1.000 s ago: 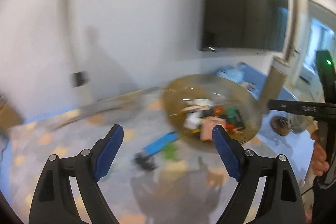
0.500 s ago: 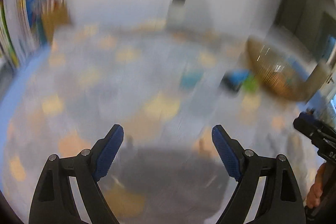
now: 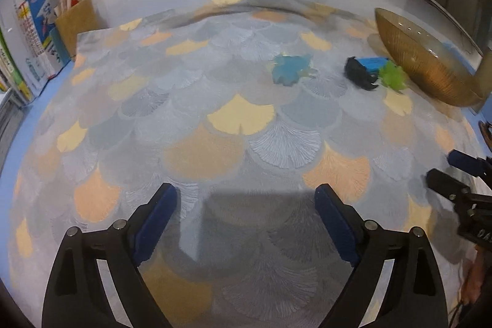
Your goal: Organize rigid objects
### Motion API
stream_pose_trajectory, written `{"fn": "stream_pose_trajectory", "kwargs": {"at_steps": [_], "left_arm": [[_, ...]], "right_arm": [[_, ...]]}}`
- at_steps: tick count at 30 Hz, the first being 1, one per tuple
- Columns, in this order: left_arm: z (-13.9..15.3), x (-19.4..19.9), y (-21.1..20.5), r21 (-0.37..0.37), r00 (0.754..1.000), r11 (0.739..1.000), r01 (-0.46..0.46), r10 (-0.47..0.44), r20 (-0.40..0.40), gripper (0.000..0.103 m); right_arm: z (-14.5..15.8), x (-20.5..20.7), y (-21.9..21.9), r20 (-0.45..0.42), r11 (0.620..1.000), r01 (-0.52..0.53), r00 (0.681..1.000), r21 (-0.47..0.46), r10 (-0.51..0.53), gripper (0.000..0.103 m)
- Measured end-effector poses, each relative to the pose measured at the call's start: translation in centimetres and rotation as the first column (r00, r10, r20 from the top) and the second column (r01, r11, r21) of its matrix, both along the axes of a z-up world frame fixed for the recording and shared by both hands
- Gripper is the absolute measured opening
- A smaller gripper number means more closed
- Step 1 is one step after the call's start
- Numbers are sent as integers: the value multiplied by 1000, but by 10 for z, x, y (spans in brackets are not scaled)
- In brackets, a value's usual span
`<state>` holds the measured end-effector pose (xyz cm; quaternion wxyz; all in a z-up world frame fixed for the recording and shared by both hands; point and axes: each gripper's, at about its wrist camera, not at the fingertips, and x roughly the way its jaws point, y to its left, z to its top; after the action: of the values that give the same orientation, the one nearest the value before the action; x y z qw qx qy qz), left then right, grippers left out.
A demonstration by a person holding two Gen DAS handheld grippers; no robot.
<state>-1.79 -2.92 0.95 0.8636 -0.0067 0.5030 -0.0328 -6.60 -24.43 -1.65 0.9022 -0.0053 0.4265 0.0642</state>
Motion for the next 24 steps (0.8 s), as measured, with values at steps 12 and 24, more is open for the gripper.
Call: {"fn": "stream_pose_trajectory", "kwargs": {"at_steps": [12, 24], "left_arm": [[0, -2, 1, -3, 1000, 1000, -4, 4, -3, 93], [54, 35, 11, -51, 993, 995, 82, -78, 86, 90]], "right_arm": [[-1, 2, 0, -13, 1000, 14, 1000, -14, -15, 80], [53, 36, -15, -168, 970, 39, 986, 239, 2, 80]]}}
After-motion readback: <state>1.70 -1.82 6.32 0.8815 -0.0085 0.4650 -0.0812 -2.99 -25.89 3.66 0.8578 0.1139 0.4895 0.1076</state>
